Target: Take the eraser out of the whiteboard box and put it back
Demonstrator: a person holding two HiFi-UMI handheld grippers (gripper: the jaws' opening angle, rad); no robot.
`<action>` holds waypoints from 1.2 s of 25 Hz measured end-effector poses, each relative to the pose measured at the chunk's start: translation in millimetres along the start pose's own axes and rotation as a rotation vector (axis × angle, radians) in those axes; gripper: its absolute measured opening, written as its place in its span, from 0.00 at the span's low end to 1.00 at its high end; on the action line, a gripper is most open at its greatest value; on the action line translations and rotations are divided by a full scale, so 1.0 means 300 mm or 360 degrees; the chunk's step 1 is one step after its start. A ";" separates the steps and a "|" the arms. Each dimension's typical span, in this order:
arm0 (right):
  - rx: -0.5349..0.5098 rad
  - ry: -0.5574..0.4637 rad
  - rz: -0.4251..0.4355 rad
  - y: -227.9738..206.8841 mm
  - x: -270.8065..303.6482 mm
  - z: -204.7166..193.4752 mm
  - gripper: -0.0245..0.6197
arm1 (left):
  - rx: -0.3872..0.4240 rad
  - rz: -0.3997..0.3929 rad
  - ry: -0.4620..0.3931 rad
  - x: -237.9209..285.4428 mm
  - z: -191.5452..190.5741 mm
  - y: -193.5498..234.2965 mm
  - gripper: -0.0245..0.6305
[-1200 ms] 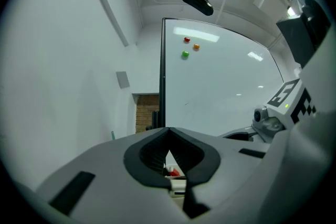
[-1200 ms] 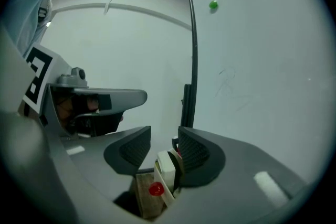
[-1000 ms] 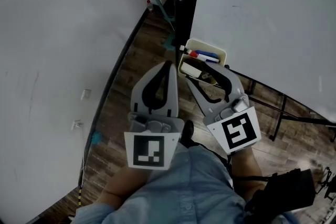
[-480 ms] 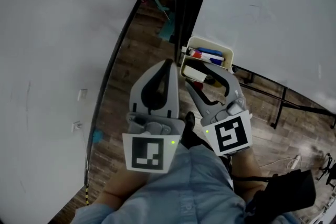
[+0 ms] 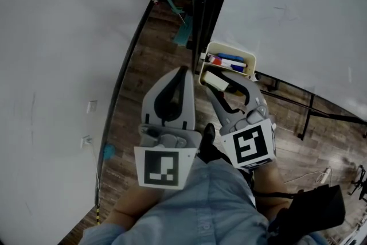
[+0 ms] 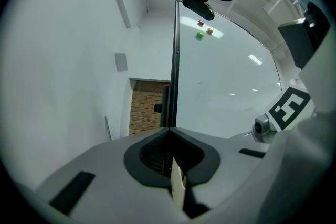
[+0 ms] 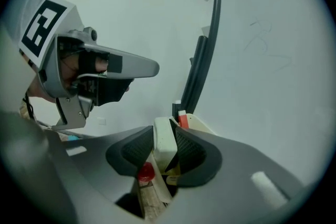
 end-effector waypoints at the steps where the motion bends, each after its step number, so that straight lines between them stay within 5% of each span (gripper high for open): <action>1: 0.0016 -0.0012 -0.0004 -0.004 -0.006 0.003 0.24 | 0.0008 0.0000 -0.0002 -0.004 0.004 -0.003 0.04; 16: 0.0283 -0.0483 -0.0107 -0.101 -0.301 0.116 0.24 | 0.0133 0.0065 -0.0162 -0.123 0.116 -0.180 0.04; 30: 0.0247 -0.0733 -0.0126 -0.139 -0.511 0.164 0.24 | 0.0302 0.0121 -0.0316 -0.204 0.190 -0.332 0.04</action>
Point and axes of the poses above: the fingertips, and each gripper's own axes: x forward along the fingers, y to its left, z out of its top, the point moved 10 cm from there along -x, backward along the fingers, and after that the axes turned 11 degrees about -z, right-handed, at the moved point
